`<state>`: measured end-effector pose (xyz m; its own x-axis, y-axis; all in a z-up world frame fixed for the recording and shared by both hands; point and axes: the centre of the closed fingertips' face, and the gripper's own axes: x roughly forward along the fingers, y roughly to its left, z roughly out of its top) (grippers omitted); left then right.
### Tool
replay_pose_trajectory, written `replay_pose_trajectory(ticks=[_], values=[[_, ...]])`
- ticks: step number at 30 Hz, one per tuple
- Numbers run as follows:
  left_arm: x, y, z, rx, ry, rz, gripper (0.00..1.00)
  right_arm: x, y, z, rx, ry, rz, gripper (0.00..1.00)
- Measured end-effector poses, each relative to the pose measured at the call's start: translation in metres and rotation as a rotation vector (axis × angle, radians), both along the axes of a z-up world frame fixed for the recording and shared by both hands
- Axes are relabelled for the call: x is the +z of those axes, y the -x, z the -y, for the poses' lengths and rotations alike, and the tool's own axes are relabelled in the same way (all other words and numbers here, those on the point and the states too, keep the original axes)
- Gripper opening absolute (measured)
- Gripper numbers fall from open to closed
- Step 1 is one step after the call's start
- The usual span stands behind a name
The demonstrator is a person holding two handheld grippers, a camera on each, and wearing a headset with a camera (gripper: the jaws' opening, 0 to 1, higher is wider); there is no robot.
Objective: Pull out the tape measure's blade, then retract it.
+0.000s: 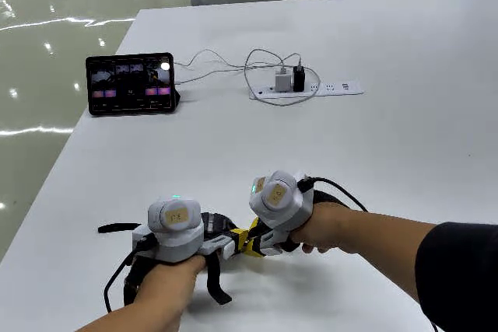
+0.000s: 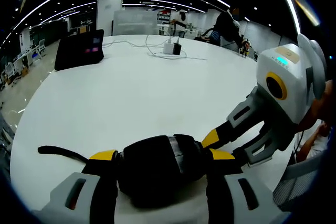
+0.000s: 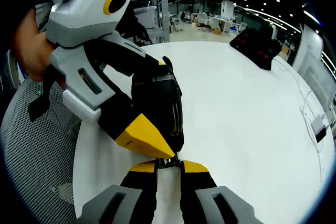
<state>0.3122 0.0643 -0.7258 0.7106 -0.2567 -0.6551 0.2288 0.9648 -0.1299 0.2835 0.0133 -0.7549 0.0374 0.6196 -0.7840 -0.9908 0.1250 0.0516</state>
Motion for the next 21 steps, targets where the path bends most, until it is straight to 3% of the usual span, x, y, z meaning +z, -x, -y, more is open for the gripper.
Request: replay_pose_trajectory(ticks=[7,11,14,21], values=[[0.0,0.001,0.001,-0.053,-0.019,-0.007,0.65,0.002,0.0,0.009,-0.009,0.004,0.004,0.14],[0.003,0.0,0.003,-0.062,0.006,-0.012,0.68,0.008,-0.002,0.011,-0.027,-0.011,0.007,0.15],[0.005,0.0,0.007,-0.063,0.043,-0.014,0.77,0.011,-0.001,0.013,-0.032,-0.02,0.013,0.16],[0.006,0.002,0.01,-0.076,0.081,-0.026,0.9,0.014,-0.001,0.024,-0.064,-0.034,0.017,0.17]])
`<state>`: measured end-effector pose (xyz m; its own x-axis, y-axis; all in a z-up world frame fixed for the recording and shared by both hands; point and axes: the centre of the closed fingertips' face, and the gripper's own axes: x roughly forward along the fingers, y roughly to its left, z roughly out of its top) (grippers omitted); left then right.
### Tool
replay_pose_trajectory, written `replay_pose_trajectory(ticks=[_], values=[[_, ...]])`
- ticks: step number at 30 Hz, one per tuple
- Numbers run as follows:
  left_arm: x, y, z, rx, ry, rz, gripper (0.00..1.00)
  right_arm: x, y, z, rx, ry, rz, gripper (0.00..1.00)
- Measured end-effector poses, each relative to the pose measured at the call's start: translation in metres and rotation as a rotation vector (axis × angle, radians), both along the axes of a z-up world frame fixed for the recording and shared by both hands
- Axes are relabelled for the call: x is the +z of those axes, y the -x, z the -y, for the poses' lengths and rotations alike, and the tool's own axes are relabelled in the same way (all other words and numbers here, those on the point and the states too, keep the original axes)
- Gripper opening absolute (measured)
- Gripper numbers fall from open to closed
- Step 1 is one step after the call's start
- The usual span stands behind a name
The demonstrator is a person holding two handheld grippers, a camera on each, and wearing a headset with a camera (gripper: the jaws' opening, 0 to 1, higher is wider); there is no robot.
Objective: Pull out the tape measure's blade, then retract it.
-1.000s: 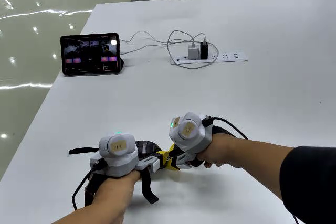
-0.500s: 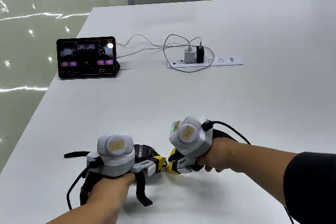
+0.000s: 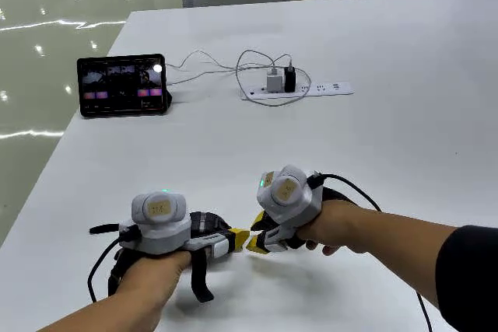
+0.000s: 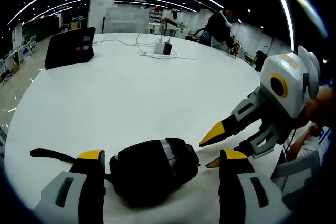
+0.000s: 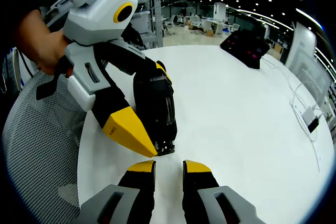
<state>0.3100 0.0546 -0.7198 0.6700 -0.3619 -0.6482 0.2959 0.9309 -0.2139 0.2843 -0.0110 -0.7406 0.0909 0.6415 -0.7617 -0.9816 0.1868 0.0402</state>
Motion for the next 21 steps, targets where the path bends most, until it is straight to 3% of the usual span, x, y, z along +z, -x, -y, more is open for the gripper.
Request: replay_pose_trajectory(ticks=[3,9,12,15,17,18,21], values=[[0.001,0.001,0.001,-0.009,0.019,-0.001,0.98,0.001,0.0,0.007,-0.011,-0.004,0.002,0.17],[0.003,0.004,0.006,-0.069,0.021,0.004,0.99,0.006,-0.001,0.021,-0.053,-0.023,0.007,0.2],[0.008,0.005,0.011,-0.137,0.031,0.042,0.99,0.008,0.002,0.029,-0.066,-0.027,0.012,0.21],[0.007,0.013,0.016,-0.193,0.043,0.027,0.99,0.012,0.005,0.036,-0.081,-0.038,0.013,0.22],[0.007,0.016,0.015,-0.231,0.017,0.038,0.99,0.015,0.008,0.04,-0.08,-0.045,0.022,0.23],[0.009,0.018,0.018,-0.269,0.024,0.057,0.99,0.016,0.008,0.043,-0.082,-0.045,0.029,0.24],[0.01,0.023,0.016,-0.317,-0.002,0.067,0.99,0.017,0.009,0.051,-0.096,-0.048,0.032,0.25]])
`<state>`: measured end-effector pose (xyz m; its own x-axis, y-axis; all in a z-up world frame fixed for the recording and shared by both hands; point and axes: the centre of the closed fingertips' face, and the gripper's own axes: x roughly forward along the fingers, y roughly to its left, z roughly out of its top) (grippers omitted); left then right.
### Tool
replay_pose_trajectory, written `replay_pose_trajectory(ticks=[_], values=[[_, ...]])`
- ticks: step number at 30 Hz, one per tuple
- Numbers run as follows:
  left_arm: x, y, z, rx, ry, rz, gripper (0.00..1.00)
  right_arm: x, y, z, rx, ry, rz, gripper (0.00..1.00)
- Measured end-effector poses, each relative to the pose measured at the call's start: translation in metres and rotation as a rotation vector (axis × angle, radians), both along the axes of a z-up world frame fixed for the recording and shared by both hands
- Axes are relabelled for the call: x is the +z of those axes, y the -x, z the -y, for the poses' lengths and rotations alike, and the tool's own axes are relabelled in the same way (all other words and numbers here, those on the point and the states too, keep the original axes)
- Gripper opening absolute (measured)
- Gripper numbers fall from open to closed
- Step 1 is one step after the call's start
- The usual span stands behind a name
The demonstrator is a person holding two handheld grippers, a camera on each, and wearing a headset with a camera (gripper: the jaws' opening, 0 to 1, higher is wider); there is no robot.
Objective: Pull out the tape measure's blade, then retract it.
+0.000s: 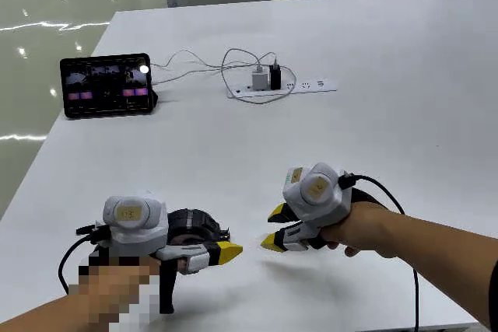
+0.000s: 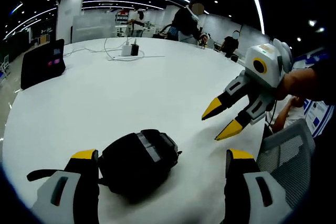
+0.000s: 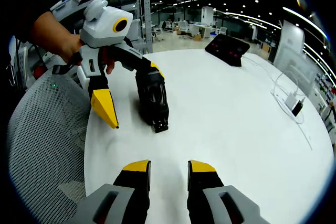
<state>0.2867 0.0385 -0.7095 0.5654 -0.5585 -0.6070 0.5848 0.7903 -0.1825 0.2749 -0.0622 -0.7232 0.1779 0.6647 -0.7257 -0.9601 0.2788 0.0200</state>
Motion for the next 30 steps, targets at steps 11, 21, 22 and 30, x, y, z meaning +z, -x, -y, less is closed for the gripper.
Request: replay_pose_trajectory(ticks=[11,21,22,30], values=[[0.01,0.014,-0.018,-0.135,-0.048,0.052,0.99,0.007,0.003,0.032,-0.078,-0.026,0.006,0.31],[0.013,0.013,-0.043,-0.112,-0.057,0.075,0.99,0.004,0.011,0.068,-0.095,0.006,0.052,0.39],[0.014,0.015,-0.045,-0.114,-0.054,0.077,0.99,0.004,0.012,0.073,-0.109,-0.001,0.05,0.4],[0.011,0.023,-0.055,-0.146,-0.078,0.084,0.99,0.01,0.014,0.1,-0.172,-0.027,0.044,0.47]])
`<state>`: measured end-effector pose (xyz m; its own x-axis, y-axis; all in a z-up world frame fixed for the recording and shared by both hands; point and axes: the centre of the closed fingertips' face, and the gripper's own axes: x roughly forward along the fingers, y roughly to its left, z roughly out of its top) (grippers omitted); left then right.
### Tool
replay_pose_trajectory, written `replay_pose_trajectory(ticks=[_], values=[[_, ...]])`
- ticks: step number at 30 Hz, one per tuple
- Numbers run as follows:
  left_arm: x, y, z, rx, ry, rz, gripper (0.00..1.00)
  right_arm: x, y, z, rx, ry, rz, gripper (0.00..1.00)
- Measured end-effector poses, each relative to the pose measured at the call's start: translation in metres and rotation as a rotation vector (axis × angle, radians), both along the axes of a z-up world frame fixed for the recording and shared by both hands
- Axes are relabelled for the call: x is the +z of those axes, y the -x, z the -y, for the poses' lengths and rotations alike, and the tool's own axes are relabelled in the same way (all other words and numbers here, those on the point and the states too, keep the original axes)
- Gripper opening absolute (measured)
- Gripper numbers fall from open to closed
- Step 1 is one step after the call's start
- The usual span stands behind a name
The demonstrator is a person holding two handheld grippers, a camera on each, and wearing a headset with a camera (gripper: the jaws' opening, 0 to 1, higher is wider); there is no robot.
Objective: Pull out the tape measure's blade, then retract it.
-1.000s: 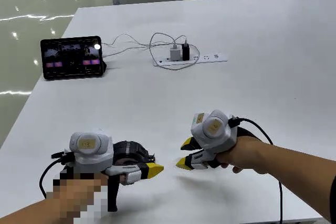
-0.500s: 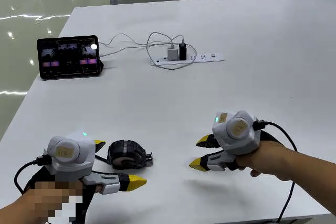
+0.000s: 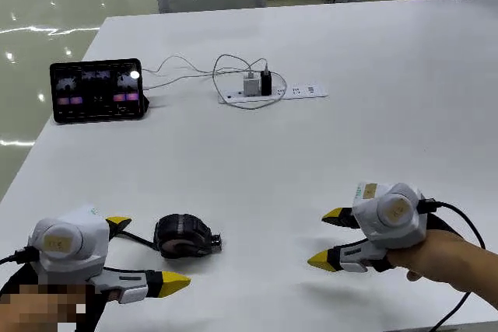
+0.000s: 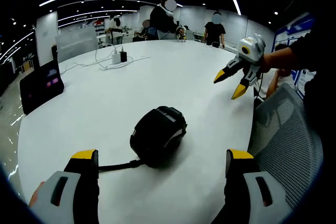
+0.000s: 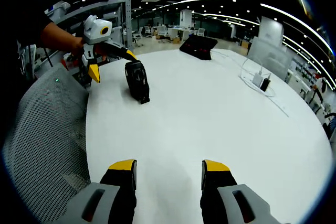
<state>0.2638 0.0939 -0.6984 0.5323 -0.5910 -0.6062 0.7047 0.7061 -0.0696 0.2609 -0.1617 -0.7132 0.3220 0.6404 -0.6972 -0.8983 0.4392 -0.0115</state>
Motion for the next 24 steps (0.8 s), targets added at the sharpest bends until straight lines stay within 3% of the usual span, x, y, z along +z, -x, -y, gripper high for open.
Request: replay_pose_trajectory(ticks=[4,11,20,24], values=[[0.001,0.004,-0.005,0.009,0.013,-0.009,0.99,0.005,0.002,0.013,-0.028,-0.017,0.001,0.5],[0.006,0.003,-0.019,0.037,0.032,0.012,0.99,0.004,0.008,0.035,-0.055,-0.015,0.002,0.56],[0.008,0.004,-0.041,0.061,-0.011,0.024,0.99,0.005,0.014,0.069,-0.152,-0.042,-0.015,0.61],[0.012,0.007,-0.047,0.076,-0.002,0.019,0.99,0.005,0.018,0.084,-0.176,-0.033,-0.021,0.63]])
